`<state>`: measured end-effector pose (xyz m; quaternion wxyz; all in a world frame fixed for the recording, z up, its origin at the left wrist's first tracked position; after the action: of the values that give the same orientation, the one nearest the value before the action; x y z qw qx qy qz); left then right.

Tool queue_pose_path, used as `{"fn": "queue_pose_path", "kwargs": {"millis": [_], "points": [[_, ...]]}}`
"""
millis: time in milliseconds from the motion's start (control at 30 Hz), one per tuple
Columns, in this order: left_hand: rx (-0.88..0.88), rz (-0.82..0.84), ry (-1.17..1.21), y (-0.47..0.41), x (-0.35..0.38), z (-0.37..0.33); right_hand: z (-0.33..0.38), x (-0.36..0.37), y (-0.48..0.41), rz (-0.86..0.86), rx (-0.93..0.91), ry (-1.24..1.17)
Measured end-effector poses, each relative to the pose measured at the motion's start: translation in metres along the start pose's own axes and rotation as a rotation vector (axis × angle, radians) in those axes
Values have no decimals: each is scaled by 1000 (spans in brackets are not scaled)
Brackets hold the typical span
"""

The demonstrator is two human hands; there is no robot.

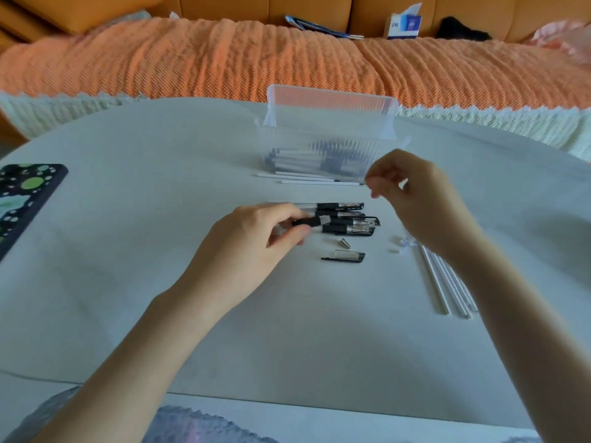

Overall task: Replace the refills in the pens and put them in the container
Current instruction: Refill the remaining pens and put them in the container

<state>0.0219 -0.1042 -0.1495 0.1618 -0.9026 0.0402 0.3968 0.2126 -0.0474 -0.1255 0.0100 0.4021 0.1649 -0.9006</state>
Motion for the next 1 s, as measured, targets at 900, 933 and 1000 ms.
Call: {"fn": "queue_pose_path", "kwargs": {"millis": [900, 933, 1000], "points": [[-40, 13, 75, 1, -4, 8, -34, -24, 49, -117, 180, -469], [-37, 12, 75, 1, -4, 8, -34, -23, 49, -116, 181, -468], [-35, 12, 79, 0, -4, 9, -35, -24, 49, -121, 183, -472]]}}
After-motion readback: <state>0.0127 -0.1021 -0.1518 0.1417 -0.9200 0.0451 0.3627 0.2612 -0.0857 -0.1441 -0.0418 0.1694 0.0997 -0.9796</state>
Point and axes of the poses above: each hand's wrist, its own y-axis away from the middle knuckle, its own x-axis out of the palm, z = x × y, the point moved 7 cm from there along -y, towards the middle knuckle
